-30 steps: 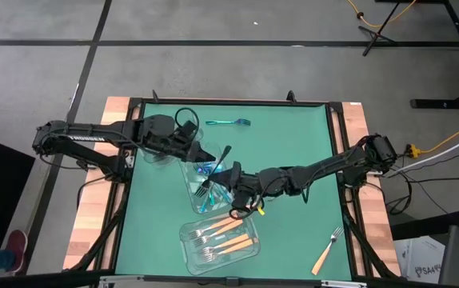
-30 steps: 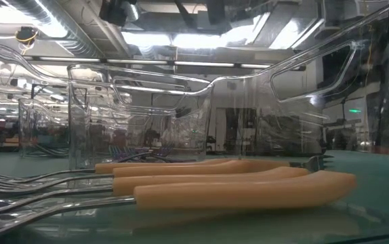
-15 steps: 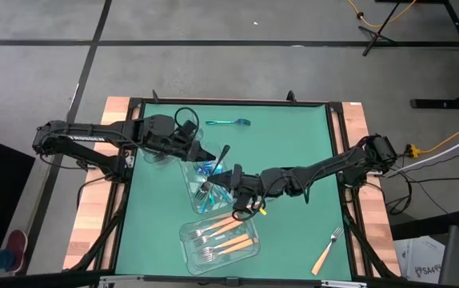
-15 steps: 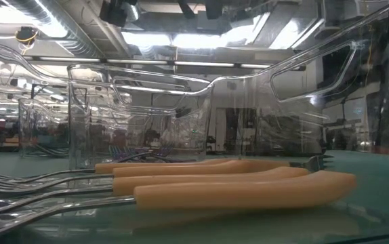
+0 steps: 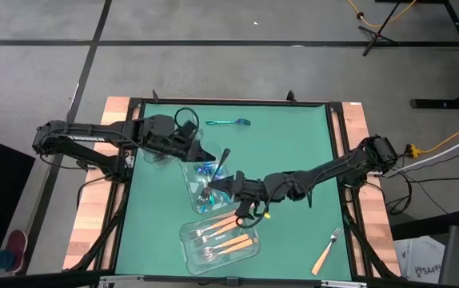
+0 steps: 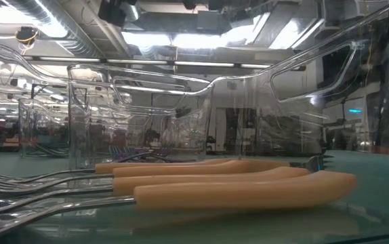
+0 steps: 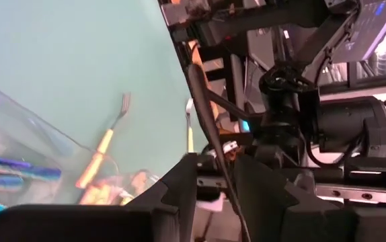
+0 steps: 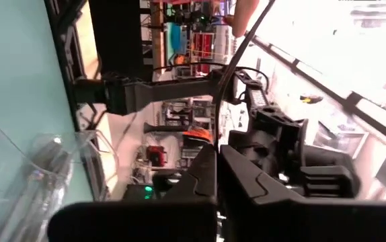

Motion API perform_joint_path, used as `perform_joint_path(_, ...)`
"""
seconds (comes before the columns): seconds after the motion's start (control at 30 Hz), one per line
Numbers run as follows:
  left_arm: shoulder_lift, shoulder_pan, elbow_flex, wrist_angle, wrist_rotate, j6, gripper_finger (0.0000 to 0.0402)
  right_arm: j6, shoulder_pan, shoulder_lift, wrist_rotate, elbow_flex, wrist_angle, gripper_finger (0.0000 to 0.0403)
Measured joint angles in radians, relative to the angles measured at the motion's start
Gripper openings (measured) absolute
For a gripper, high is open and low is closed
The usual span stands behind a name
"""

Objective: Sort silverware by color (type)
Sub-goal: Put the black fork into the top transparent bin

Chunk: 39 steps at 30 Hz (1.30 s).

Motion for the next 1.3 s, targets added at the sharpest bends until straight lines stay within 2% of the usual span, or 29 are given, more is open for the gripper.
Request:
perform_joint_path(0.67, 0.0, -0.051, 0.0, 0.009, 0.011, -0.037, 0.0095, -0.11, 0.0, 0.0, -0.023, 0.0, 0.054, 0.0)
perform_joint_path(0.93, 0.0, -0.072, 0.0, 0.105, 0.002, -0.036, 0.0095, -0.135, -0.002, 0.0, -0.058, 0.0, 0.077, 0.0)
perform_joint_path(1.1, 0.0, -0.089, 0.0, 0.107, 0.001, -0.037, 0.0095, -0.145, -0.002, 0.0, -0.057, 0.0, 0.078, 0.0)
perform_joint_path(1.3, 0.0, -0.104, 0.0, 0.105, -0.044, -0.036, 0.0095, -0.147, 0.0, 0.0, -0.058, 0.0, 0.095, 0.0)
